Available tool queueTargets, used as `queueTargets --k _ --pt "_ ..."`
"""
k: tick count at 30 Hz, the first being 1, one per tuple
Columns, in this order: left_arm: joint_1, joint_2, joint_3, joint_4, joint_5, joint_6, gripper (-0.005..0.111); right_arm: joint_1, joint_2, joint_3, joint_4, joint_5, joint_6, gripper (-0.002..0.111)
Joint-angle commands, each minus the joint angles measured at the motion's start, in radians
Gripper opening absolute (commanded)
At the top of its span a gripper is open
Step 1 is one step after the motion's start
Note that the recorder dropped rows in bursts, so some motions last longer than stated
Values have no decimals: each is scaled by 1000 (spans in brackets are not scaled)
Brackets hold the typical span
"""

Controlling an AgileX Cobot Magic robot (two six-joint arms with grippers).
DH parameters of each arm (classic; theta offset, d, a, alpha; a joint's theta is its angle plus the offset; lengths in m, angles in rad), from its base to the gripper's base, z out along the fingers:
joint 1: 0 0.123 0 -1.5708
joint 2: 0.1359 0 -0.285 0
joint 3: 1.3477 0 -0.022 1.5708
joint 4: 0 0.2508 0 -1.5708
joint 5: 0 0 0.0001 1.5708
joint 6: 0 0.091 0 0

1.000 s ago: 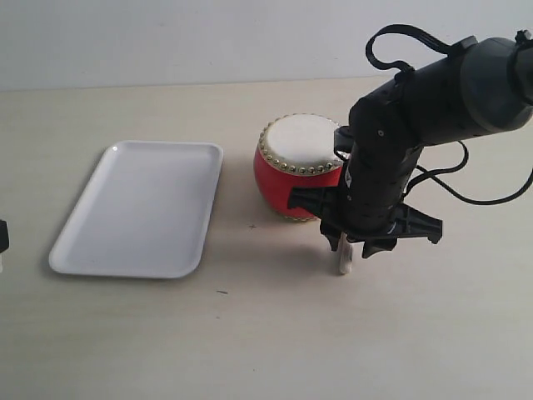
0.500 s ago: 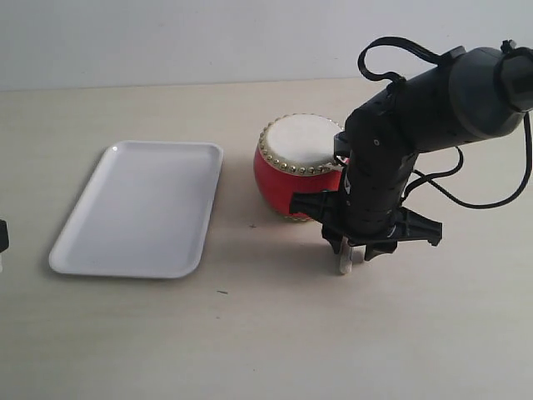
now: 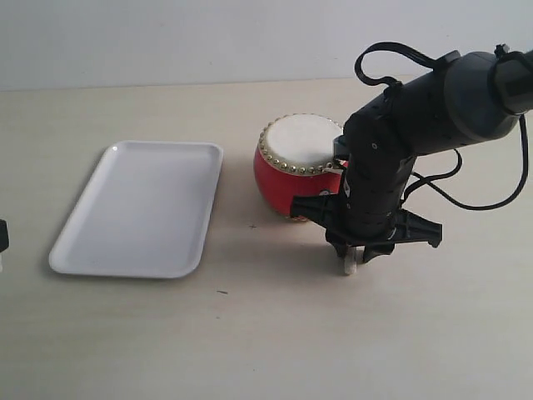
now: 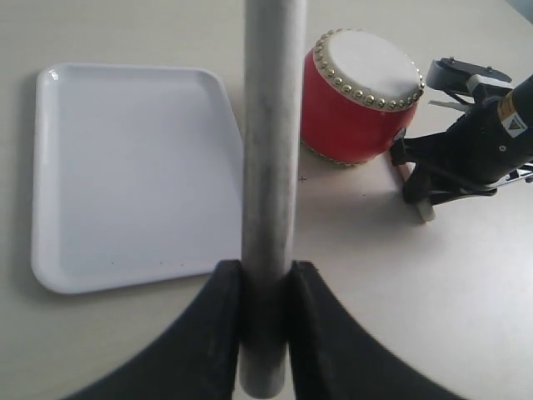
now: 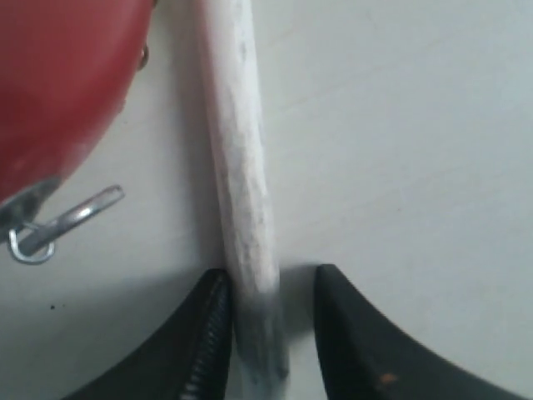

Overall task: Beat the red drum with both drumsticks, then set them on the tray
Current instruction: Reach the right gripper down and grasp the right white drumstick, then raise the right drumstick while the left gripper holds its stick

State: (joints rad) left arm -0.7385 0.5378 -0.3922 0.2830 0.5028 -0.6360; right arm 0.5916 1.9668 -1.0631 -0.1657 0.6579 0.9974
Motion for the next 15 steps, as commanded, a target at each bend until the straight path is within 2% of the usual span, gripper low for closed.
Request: queueTargets --k 1,6,15 --pt "-6 -3 5 19 -14 4 0 1 9 -6 -10 4 -6 18" --pt "-6 -3 5 19 -14 4 0 1 7 -6 -14 72 -6 0" --pt "-6 6 5 51 -12 4 0 1 -158 -4 -246 233 14 0"
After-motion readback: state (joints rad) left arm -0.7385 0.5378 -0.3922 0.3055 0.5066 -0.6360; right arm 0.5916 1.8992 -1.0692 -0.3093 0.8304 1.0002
